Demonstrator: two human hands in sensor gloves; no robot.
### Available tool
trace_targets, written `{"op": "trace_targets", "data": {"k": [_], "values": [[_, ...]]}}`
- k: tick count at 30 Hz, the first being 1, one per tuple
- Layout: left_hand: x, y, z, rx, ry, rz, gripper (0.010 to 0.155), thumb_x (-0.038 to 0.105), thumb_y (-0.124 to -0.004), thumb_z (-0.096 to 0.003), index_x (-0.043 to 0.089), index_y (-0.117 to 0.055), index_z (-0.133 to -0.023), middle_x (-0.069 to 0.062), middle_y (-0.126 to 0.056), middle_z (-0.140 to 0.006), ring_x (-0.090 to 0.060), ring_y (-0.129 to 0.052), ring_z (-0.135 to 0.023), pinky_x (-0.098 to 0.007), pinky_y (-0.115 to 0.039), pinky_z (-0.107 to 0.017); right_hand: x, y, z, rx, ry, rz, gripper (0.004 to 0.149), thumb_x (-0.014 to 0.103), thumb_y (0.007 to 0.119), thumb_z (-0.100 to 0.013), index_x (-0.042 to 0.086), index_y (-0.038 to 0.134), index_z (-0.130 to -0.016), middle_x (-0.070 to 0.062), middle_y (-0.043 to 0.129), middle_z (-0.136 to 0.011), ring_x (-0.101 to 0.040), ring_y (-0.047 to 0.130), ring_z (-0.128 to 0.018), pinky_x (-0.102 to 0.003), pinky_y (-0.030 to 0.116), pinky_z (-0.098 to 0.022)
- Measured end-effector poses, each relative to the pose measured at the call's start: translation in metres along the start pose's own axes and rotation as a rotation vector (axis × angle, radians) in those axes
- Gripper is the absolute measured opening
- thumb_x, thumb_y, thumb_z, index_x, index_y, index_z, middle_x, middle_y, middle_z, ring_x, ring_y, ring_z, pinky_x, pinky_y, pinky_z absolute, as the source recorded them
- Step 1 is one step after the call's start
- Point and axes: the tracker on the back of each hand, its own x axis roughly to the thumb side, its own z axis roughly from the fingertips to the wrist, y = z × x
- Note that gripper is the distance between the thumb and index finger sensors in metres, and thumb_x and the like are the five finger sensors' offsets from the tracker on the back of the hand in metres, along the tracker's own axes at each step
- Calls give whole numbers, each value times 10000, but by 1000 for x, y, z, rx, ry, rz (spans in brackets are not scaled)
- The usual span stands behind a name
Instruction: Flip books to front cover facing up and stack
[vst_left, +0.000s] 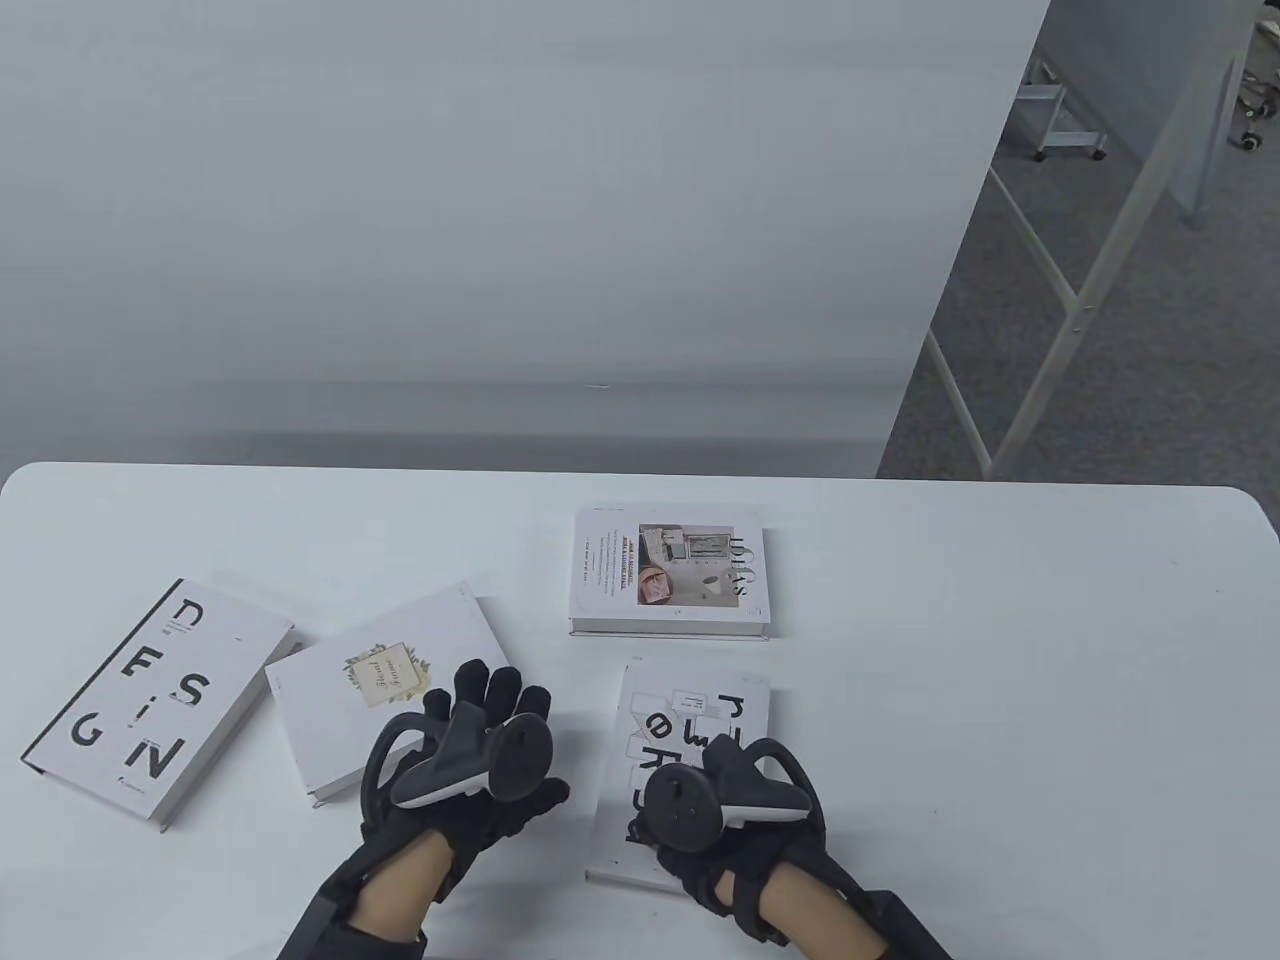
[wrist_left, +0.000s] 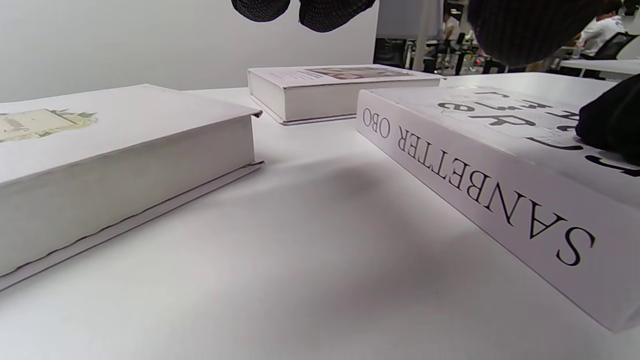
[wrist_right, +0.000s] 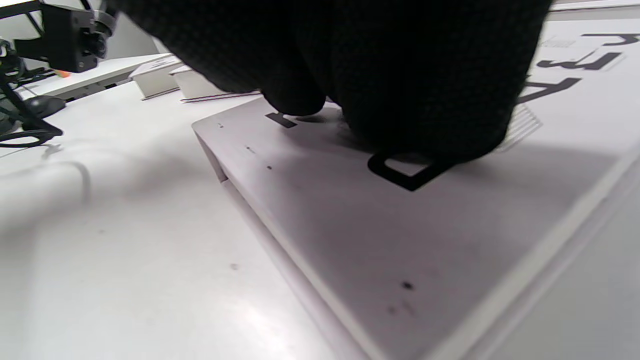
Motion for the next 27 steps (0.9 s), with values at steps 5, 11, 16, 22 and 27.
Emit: {"op": "trace_targets", "data": {"k": [5,11,16,22,27], "values": [[5,-8,-3,-14,-35,67,925,682,-609,-456,81,-361,-1114,-292,-293,-1116,-627,-251,-969,-738,-398,-656,8,0,-4,-6,-16,1,463,353,736,-447,196,755,-883,-200,780,-835,-267,893,-560,-380,918,-374],[16,-23,-8,16,-69,216,931,676,-603,-465,55,-321,-1100,-293,-285,-1106,-629,-274,-967,-711,-440,-666,-15,-5,17,-122,-16,-191,500,390,760,-440,165,760,-886,-227,834,-830,-315,945,-588,-440,902,-380],[19,-32,-10,7,-99,381,988,744,-588,-452,28,-345,-1088,-327,-455,-1056,-548,-750,-882,-533,-767,-603,-58,-12,40,-201,127,-260,583,429,754,-451,113,686,-936,-273,782,-879,-417,914,-657,-526,844,-421],[17,-42,-16,31,2,496,881,633,-682,-469,6,-452,-1043,-280,-666,-960,-400,-960,-724,-388,-905,-471,-103,2,56,-260,341,-355,711,466,697,-483,23,487,-997,-358,634,-928,-507,810,-716,-573,792,-454],[15,-47,-19,21,5,567,812,573,-734,-465,7,-529,-1010,-236,-769,-893,-324,-994,-676,-320,-934,-418,-117,19,51,-147,378,-462,805,496,682,-493,-61,364,-980,-422,563,-914,-520,781,-734,-567,783,-477]]}}
